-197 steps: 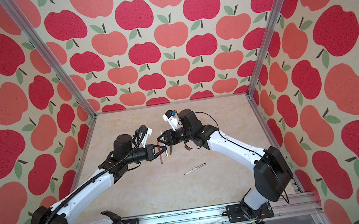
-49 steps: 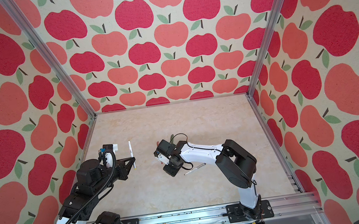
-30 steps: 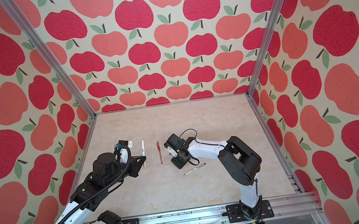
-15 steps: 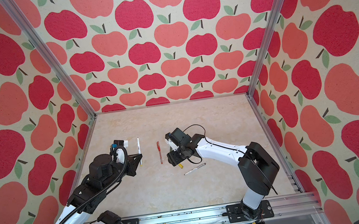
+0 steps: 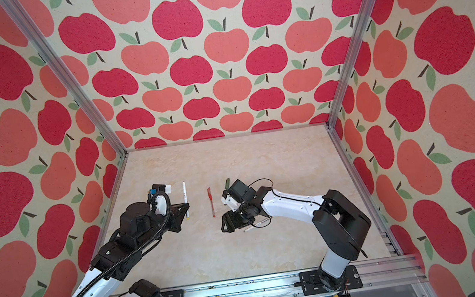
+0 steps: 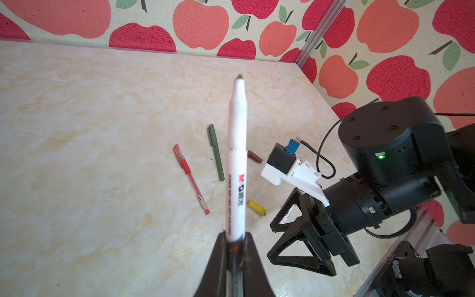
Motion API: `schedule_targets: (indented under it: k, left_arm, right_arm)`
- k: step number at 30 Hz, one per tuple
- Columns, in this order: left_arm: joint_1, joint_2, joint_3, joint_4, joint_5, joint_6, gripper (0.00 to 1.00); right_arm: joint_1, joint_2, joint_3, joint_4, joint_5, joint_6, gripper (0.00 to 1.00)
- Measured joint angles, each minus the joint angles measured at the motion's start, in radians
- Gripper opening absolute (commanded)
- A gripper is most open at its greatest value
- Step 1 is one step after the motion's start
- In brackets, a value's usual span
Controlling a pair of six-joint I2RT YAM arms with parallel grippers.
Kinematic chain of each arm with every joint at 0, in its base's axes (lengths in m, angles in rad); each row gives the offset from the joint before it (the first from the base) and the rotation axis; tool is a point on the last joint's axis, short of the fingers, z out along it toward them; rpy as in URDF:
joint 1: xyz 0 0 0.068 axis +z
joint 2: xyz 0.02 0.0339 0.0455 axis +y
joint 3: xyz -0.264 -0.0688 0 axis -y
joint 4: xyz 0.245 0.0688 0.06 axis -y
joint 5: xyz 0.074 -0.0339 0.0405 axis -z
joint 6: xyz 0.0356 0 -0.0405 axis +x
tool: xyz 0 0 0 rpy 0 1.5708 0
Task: Insert pens into pen caps
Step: Rotate the pen cap at the center of the table.
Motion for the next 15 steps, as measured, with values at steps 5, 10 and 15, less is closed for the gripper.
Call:
schedule_targets:
  k: [5, 10, 15]
  left_arm:
    - [-0.002, -0.008, 0.0, 0.0, 0.002, 0.0, 0.0]
    - [-0.002, -0.007, 0.004, -0.001, 0.002, 0.0, 0.0]
    - [-0.002, -0.003, 0.008, -0.001, 0.002, 0.0, 0.0]
  right_arm:
    - [-0.007, 0.081, 0.002, 0.036, 0.001, 0.018, 0.65]
    - [-0.032, 0.14, 0.016, 0.043, 0.002, 0.029, 0.65]
    - [-0.064, 0.141, 0.018, 0.042, 0.011, 0.029, 0.65]
